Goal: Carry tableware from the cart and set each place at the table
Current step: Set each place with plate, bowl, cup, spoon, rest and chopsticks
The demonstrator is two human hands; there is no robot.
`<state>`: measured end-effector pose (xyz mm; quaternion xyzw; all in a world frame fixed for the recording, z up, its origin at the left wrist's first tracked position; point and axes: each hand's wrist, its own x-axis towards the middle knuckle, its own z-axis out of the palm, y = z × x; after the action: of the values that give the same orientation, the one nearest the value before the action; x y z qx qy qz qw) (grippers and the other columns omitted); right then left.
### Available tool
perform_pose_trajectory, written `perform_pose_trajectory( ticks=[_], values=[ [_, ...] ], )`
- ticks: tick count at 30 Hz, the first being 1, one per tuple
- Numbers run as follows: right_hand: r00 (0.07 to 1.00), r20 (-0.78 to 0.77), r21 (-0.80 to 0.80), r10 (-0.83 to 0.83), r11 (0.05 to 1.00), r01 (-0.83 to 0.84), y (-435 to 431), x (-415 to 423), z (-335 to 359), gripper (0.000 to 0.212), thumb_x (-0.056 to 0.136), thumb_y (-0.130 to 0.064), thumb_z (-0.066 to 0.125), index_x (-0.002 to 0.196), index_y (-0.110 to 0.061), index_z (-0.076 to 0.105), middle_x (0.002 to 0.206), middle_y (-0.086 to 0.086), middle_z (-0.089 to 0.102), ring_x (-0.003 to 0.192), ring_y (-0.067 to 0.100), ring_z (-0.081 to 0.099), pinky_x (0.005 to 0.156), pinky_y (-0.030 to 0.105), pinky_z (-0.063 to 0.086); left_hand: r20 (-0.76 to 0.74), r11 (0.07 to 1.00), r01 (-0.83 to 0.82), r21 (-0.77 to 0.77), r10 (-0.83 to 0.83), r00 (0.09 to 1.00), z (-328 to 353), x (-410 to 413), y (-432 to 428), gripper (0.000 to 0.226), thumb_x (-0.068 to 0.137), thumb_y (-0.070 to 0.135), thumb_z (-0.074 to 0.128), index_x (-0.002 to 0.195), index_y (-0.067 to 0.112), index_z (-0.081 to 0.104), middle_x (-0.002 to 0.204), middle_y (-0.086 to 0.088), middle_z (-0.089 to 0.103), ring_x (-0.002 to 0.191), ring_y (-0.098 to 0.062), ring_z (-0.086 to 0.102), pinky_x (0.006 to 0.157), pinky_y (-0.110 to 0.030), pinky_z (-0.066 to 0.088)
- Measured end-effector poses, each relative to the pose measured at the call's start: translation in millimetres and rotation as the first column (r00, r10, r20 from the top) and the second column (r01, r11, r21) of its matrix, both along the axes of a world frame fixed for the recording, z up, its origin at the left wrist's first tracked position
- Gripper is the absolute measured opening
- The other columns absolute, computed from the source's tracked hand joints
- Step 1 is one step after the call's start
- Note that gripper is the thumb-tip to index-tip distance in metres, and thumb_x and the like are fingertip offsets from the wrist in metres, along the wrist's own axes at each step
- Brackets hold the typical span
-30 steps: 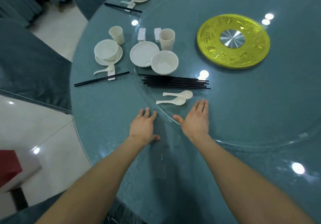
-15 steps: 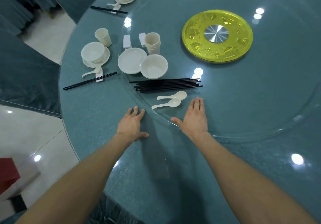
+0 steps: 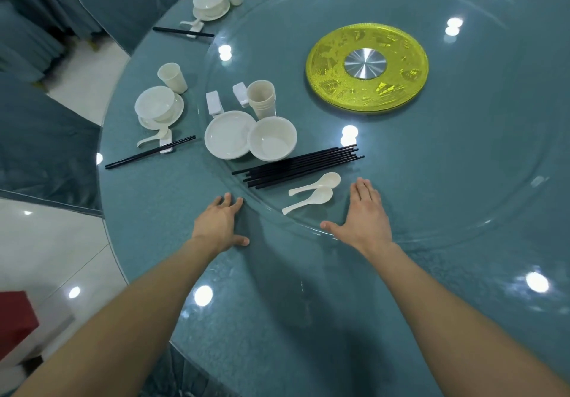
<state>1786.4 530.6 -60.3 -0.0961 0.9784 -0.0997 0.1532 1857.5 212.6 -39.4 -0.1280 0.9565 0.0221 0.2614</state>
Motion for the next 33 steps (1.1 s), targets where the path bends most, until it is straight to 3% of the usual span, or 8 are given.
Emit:
perform_pose_trajectory(
  ticks=[6,9,13,17,21,26,33],
  values=[
    [1.000,0.025,-0.047,0.004,0.999,-0.003,30.9,-7.1,4.8,0.126,0.077,-0.076,0.071,0.167,-0.006,0.015,0.176,0.007,0.007,0.163,0.020,-0.001,0.133,0.041,0.001,0.020,1.000,-0.015,0.014,0.014,1.000,-1.7,-2.6,0.8,0.129,0.074,0.060,0.090,0.170,0.032,0.008,0.178,0.001,0.004,0.164,-0.024,0.008,0.122,-0.050,0.039],
    [0.999,0.033,-0.137,-0.035,0.990,0.039,44.2,-10.7,11.4,0.104,0.087,-0.059,0.068,0.165,-0.006,0.025,0.176,0.005,0.015,0.163,0.019,0.006,0.132,0.039,0.003,0.022,1.000,-0.021,0.019,0.021,1.000,-3.4,-4.0,0.4,0.129,0.074,0.058,0.091,0.170,0.032,0.008,0.178,0.000,0.004,0.164,-0.025,0.007,0.122,-0.051,0.039],
    [0.987,-0.012,-0.321,-0.157,0.936,0.145,49.0,-6.2,19.8,0.077,0.095,-0.044,0.064,0.159,-0.010,0.040,0.171,0.002,0.028,0.159,0.020,0.019,0.130,0.041,0.022,0.027,1.000,-0.014,0.021,0.014,1.000,-6.0,-4.6,-0.9,0.130,0.073,0.058,0.091,0.170,0.030,0.008,0.178,-0.001,0.004,0.164,-0.026,0.008,0.124,-0.051,0.037],
    [0.963,-0.148,-0.494,-0.224,0.861,0.124,30.7,1.3,28.3,0.053,0.095,-0.032,0.064,0.143,-0.011,0.056,0.143,0.002,0.055,0.136,0.022,0.048,0.119,0.041,0.039,0.032,1.000,-0.003,0.021,0.003,0.999,-6.9,-5.2,-0.9,0.131,0.074,0.056,0.091,0.171,0.028,0.008,0.178,-0.002,0.004,0.164,-0.027,0.008,0.125,-0.050,0.036],
    [0.914,-0.229,-0.579,-0.333,0.802,0.147,9.0,9.3,36.8,0.037,0.094,-0.027,0.063,0.129,-0.013,0.064,0.120,-0.003,0.062,0.111,0.020,0.059,0.103,0.043,0.049,0.016,1.000,0.006,0.029,-0.007,1.000,-9.2,-2.2,-3.9,0.130,0.075,0.058,0.090,0.171,0.029,0.007,0.178,-0.003,0.005,0.164,-0.027,0.007,0.125,-0.050,0.035],
    [0.931,-0.158,-0.628,-0.330,0.761,0.163,-20.4,22.7,44.3,0.026,0.097,-0.025,0.061,0.122,-0.020,0.065,0.104,-0.010,0.064,0.085,0.014,0.060,0.082,0.037,0.055,-0.001,0.999,0.031,0.042,-0.031,1.000,-14.9,0.0,-11.4,0.129,0.075,0.063,0.087,0.170,0.031,0.007,0.178,-0.002,0.005,0.164,-0.026,0.007,0.126,-0.050,0.034],
    [0.958,-0.055,-0.583,-0.280,0.788,0.197,-55.9,37.2,48.5,0.016,0.098,-0.029,0.060,0.109,-0.022,0.069,0.089,-0.009,0.069,0.080,0.016,0.064,0.077,0.041,0.056,-0.034,0.997,0.040,0.060,-0.038,0.999,-20.7,2.5,-16.9,0.128,0.071,0.070,0.087,0.169,0.036,0.012,0.177,0.003,0.010,0.163,-0.023,0.012,0.122,-0.048,0.040]
  ],
)
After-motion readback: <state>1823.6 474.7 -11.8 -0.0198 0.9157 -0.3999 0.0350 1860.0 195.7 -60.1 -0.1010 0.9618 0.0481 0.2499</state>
